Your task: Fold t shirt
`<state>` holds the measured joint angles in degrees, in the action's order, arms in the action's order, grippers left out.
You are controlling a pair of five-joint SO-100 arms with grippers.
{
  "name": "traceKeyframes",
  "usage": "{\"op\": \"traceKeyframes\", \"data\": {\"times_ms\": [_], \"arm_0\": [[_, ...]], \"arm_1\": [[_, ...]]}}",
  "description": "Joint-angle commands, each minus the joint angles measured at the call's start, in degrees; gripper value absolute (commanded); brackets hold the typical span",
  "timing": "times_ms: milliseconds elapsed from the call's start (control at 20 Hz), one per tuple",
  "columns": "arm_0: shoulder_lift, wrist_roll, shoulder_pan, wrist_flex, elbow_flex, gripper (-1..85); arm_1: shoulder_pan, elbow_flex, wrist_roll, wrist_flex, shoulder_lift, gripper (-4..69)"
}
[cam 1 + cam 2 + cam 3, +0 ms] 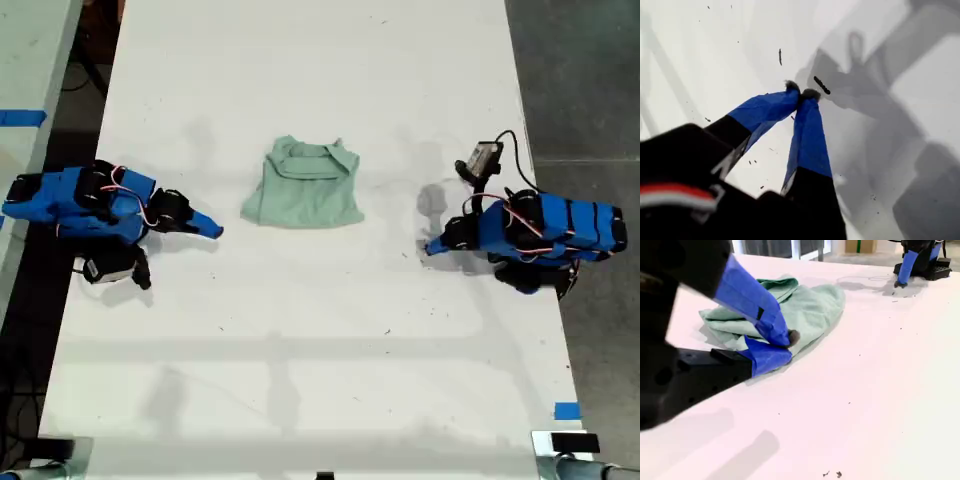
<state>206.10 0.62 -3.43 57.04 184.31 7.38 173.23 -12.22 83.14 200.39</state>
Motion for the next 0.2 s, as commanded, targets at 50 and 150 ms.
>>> {"op": "traceKeyframes", "data": {"times_ms": [50, 150], "arm_0": [[0.3, -1.1, -0.3, 0.1, 0.7, 0.0], [0.3, -1.1, -0.3, 0.1, 0.7, 0.0]], "arm_1": [[0.0, 1.1, 0.7, -0.8, 0.4, 1.8], [0.0, 1.1, 0.7, -0.8, 0.4, 1.8]]}}
